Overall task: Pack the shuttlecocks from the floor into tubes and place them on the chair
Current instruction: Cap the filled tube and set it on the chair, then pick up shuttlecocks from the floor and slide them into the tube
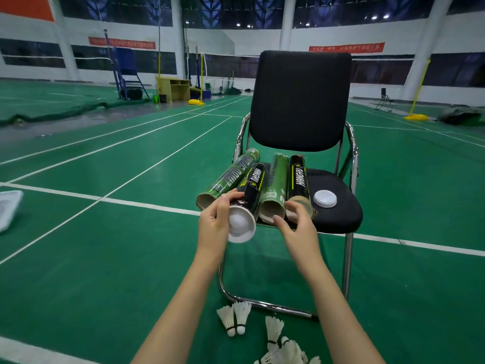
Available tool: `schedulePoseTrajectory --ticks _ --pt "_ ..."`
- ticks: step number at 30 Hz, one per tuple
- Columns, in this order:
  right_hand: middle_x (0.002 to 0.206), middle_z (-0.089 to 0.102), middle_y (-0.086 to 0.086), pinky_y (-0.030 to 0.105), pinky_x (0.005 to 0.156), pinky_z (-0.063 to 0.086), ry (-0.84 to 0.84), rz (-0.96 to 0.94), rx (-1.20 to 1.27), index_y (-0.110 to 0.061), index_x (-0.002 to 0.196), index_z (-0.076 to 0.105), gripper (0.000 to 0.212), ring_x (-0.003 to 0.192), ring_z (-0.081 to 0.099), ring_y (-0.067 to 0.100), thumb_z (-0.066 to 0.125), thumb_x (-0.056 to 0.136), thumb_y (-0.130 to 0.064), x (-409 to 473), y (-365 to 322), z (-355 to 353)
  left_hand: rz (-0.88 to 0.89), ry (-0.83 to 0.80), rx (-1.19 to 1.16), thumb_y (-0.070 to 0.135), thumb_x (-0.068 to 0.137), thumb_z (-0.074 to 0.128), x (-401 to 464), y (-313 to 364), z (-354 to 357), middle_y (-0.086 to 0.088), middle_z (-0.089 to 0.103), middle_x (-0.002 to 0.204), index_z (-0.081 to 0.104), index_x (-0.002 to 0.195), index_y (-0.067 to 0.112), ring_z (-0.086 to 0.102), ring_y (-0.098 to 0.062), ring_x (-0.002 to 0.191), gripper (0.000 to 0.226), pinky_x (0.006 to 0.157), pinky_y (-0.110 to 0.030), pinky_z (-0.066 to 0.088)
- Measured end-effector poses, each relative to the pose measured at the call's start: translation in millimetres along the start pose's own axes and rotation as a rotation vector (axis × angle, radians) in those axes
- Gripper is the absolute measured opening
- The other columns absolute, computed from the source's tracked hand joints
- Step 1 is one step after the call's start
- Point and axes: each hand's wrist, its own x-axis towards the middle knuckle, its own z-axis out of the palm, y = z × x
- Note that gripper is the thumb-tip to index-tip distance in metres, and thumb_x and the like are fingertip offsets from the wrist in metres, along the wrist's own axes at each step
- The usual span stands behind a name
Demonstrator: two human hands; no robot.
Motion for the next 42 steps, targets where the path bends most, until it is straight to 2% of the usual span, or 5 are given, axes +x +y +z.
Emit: schedulePoseTrajectory --ticks 9,23,27,31,42 --pt "0.122 0.038 0.008 0.034 0.061 0.039 0.038 -0.072 -0.694 -0.015 0.123 0.044 0.036 0.087 0.056 0.033 0.056 0.09 -0.023 54 41 20 0.062 -0.064 0.206 0.049 0.091 0.049 40 -61 8 0.011 0.059 0.119 0.067 0.102 0.034 0.048 0.001 0.121 0.026 0.092 -0.004 0.036" --pt "0.094 0.047 0.0 0.024 0.061 0.026 0.172 -0.216 -0.387 -0.006 0.093 0.062 0.009 0.069 0.047 0.016 0.059 0.085 -0.007 56 23 9 0.128 -0.088 0.559 0.026 0.088 0.064 53 -61 20 -0.001 0.061 0.119 0.063 0.118 0.012 0.055 -0.012 0.108 0.032 0.085 -0.01 0.034" --pt "0.093 0.049 0.002 0.029 0.064 0.034 0.181 -0.224 -0.36 -0.008 0.091 0.062 0.006 0.072 0.048 0.015 0.059 0.086 -0.011 48 1 2 0.354 -0.247 0.68 0.038 0.075 0.075 37 -41 26 0.008 0.055 0.128 0.054 0.131 0.023 0.049 -0.006 0.115 0.062 0.091 -0.021 0.041" --pt "0.091 0.049 0.001 0.035 0.07 0.041 0.203 -0.237 -0.316 -0.01 0.09 0.063 0.007 0.078 0.051 0.018 0.059 0.085 -0.013 37 -26 -10 0.421 -0.342 0.686 0.016 0.063 0.086 21 -26 32 0.015 0.035 0.138 0.034 0.141 0.039 0.044 -0.013 0.125 0.096 0.096 -0.035 0.048" --pt "0.09 0.055 0.003 0.015 0.066 0.038 0.127 -0.295 -0.054 -0.011 0.087 0.065 0.004 0.069 0.048 0.003 0.061 0.084 -0.011 18 -115 -39 0.546 -0.183 0.559 0.006 0.069 0.078 13 67 34 -0.006 0.051 0.131 0.05 0.131 0.008 0.045 -0.009 0.118 0.069 0.096 -0.002 0.03"
